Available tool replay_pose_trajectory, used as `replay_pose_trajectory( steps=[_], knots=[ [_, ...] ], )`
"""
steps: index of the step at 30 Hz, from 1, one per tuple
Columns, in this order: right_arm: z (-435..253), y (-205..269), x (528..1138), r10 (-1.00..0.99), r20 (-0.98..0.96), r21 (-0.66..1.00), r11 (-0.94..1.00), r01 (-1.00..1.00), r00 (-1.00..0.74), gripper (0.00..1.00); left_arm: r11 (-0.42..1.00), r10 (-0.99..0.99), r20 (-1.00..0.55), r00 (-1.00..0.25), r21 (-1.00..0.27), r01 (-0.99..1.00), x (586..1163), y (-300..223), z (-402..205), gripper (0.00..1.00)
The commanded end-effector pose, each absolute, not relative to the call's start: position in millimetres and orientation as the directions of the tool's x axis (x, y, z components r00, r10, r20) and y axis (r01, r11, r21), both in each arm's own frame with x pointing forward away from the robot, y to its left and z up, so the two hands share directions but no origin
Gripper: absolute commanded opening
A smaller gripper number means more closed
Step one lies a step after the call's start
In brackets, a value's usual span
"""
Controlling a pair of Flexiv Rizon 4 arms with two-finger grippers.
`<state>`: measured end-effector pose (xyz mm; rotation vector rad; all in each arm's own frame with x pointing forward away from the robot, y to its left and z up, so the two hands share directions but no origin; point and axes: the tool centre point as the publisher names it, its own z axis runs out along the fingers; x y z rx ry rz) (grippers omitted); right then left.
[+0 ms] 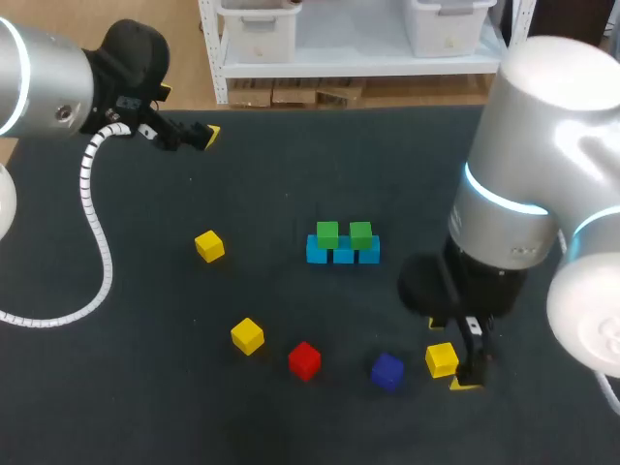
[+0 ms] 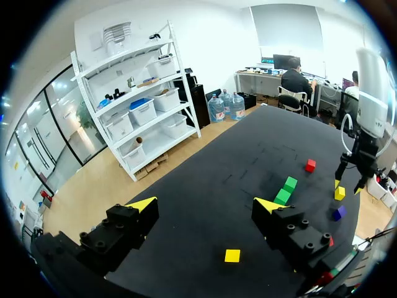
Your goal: Place the blue cubes, place green cubes on the blue cubes, place the yellow cubes on the green cubes, then place the red cubes on the yellow cubes, and place purple cube on the red cubes.
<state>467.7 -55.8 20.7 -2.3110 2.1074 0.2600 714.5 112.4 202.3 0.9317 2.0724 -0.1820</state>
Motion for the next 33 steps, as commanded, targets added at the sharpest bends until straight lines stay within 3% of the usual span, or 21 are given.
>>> replay_pose_trajectory(
  steps=[1,9,12,16,18,20,33],
  knots=[
    [14.5,-58.0,463.6,-0.988,-0.123,0.107,-0.104,-0.989,0.090,1.00,0.711,0.552,-0.746,-0.372,0.188,0.678,715.0,113.6,201.7,1.00],
    [1.6,-50.7,472.2,-0.988,-0.128,0.043,-0.096,-0.994,0.090,1.00,0.711,0.552,-0.746,-0.372,0.188,0.678,715.0,113.6,201.7,1.00],
    [-3.6,-51.0,473.8,-0.989,-0.117,0.038,-0.098,-0.994,0.093,0.54,0.711,0.552,-0.746,-0.372,0.188,0.678,715.0,113.6,201.7,1.00],
    [-6.9,-52.1,472.8,-0.989,-0.105,0.031,-0.105,-0.994,0.101,0.48,0.711,0.552,-0.746,-0.372,0.188,0.678,715.0,113.6,201.7,1.00],
    [-8.0,-52.7,472.4,-0.989,-0.102,0.020,-0.106,-0.994,0.104,0.27,0.711,0.552,-0.746,-0.372,0.188,0.678,715.0,113.6,201.7,1.00],
    [-8.0,-53.2,472.9,-0.990,-0.104,0.006,-0.099,-0.995,0.098,0.00,0.711,0.552,-0.746,-0.372,0.188,0.678,715.0,113.6,201.7,1.00],
    [40.1,-56.5,515.5,-0.993,-0.114,0.026,0.020,-0.999,-0.023,0.00,0.711,0.552,-0.746,-0.372,0.188,0.678,715.0,113.6,201.7,1.00]
  ],
)
